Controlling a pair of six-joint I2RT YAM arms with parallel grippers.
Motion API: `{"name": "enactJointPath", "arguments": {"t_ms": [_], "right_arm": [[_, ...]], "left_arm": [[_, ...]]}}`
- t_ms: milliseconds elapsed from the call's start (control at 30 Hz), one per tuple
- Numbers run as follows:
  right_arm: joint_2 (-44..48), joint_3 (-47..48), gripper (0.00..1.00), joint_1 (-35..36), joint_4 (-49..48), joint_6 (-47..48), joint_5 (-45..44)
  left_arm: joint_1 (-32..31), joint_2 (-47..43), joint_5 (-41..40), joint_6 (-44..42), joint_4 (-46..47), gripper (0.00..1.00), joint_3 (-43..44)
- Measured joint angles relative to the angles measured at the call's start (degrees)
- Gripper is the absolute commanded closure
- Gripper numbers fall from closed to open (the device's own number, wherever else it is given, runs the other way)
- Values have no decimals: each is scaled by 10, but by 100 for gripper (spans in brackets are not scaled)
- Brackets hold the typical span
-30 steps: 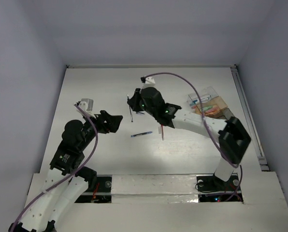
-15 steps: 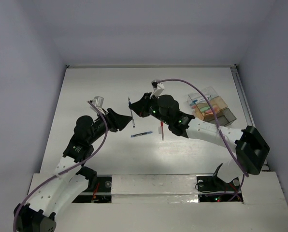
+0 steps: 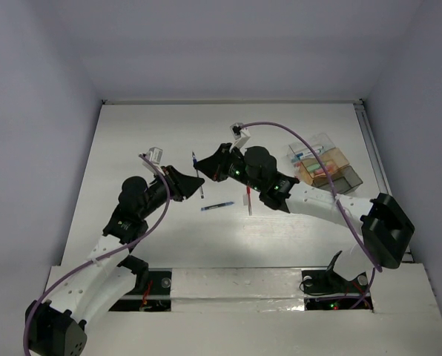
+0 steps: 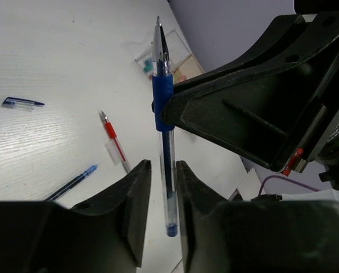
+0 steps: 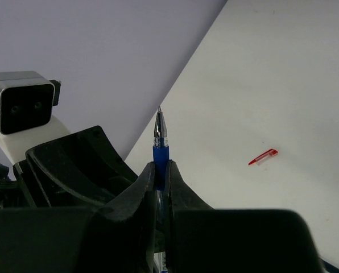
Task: Sort the stationery into containers
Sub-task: Pick up the pen from the center of the board.
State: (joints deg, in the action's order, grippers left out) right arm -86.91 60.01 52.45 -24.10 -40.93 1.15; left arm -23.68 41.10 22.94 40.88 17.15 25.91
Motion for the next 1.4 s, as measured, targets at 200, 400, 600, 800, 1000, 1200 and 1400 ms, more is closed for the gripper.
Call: {"name": "enactJointPath", "arguments": {"t_ms": [200,400,600,800,1000,1200,1400], "right_arm": [[0,-2,99,0,-5,-8,11],[14,-9,46,-15,10,-3,33],[90,-9,46,-88,80,64,105],[80,19,44,-142,198,166,154],[-51,114,42,-141,366,309,156],[-199,255,42,-141,469,413,139],[-342,388,42,-140,522,468,128]], "left_arm": [[0,-3,-2,1,3,100,0],[-3,-26,-10,-26,-71,100,21],[-3,-26,-24,-106,-180,100,126],[-3,-33,-33,-185,-218,100,165],[-2,-53,-44,-214,-235,100,153],[1,-64,-68,-226,-247,100,152],[3,-68,-73,-229,-249,100,151]]}}
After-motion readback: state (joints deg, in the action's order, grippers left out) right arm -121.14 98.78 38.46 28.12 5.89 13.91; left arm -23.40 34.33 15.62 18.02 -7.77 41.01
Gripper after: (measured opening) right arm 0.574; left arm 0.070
